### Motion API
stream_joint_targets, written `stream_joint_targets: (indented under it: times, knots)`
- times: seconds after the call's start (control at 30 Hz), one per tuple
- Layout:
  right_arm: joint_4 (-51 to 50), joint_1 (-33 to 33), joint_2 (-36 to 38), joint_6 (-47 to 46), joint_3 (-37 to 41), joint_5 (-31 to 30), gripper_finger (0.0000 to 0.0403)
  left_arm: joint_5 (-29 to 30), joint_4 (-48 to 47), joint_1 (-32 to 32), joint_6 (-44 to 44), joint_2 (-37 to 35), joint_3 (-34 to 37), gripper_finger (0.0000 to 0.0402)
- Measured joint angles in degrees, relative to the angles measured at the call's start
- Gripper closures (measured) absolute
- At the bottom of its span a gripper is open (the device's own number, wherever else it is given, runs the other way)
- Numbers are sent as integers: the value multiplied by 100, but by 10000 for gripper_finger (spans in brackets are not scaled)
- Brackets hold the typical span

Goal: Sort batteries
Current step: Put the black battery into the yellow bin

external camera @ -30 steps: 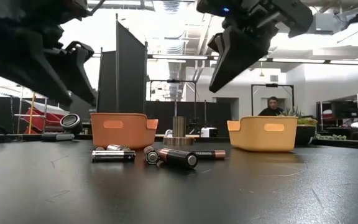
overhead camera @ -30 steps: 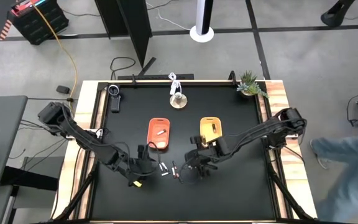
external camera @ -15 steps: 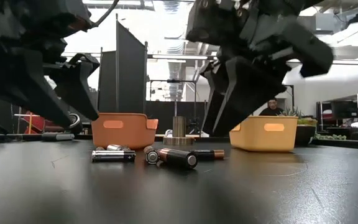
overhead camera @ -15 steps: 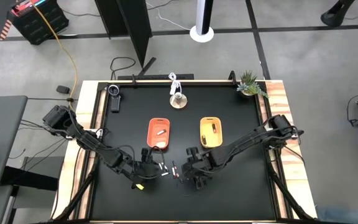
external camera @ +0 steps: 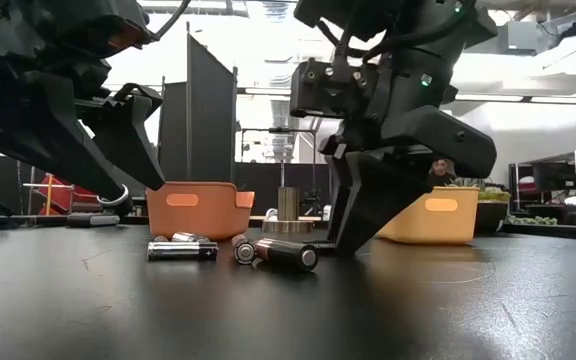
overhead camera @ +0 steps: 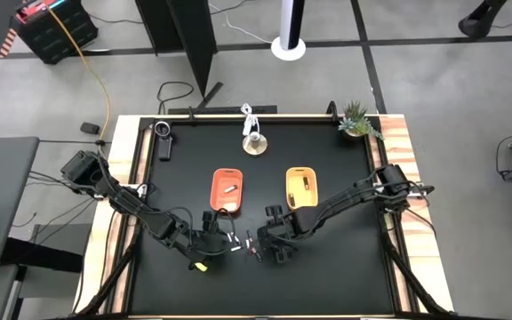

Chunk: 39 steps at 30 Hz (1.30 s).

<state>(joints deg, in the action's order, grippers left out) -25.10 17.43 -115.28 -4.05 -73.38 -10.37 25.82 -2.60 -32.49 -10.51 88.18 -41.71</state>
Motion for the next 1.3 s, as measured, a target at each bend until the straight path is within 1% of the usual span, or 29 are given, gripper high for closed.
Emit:
stream_joint_targets:
  times: [0.27,0.4,0.67,1.3]
  knots:
    - [-194,-13,-7,2,-7,21,365,65,19,2,42,0,0,178]
    - [-276,-24,-12,2,-4,84,390,66,19,2,42,0,0,178]
    - [-268,-24,0,2,4,85,395,64,19,2,42,0,0,178]
    - [-751,-70,-33,204,-452,98,397,58,14,2,23,0,0,178]
